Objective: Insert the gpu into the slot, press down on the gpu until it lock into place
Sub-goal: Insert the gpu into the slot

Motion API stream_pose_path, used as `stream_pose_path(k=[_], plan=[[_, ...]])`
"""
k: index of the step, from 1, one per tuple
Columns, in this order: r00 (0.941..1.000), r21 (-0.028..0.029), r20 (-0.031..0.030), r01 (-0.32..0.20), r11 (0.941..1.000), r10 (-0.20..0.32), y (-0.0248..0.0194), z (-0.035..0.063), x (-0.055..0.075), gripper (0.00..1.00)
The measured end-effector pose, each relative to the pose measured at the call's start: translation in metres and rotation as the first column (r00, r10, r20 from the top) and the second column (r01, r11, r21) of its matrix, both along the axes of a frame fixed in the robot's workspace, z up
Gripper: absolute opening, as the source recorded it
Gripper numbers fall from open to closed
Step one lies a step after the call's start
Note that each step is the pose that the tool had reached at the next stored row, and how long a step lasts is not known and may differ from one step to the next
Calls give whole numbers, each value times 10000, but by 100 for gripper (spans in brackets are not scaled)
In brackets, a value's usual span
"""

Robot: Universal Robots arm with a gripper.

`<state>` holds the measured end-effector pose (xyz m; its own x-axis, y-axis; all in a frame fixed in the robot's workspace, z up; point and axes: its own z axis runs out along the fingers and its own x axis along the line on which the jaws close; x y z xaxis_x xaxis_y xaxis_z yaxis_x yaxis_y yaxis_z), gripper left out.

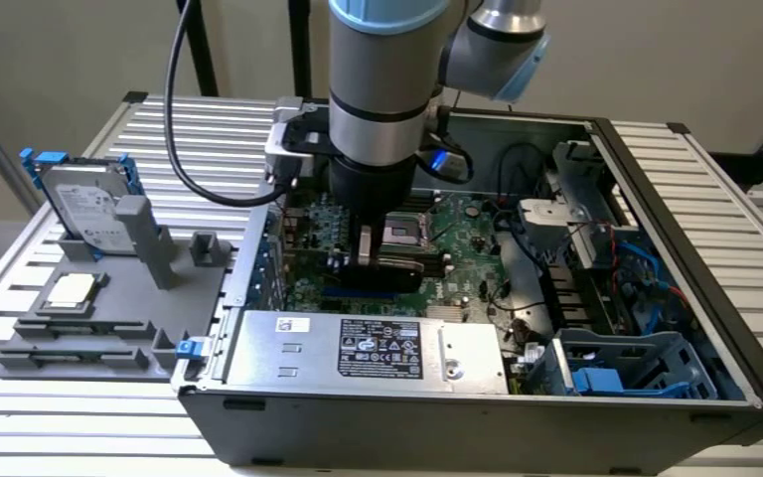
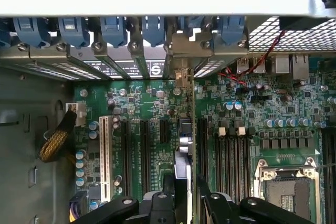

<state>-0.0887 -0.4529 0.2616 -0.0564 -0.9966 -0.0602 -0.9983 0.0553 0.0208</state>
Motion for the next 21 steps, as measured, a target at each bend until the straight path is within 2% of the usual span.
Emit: stream_pose_path(k=[4, 8, 9, 21], plan=[[10000, -47, -2, 0, 10000, 0, 4, -8, 0, 26], [10000, -165, -8, 1, 9999, -1, 10, -7, 0, 26], [10000, -180, -9, 0, 9998, 0, 12, -8, 0, 26], [10000, -190, -13, -18, 9998, 18, 17, -29, -2, 26]])
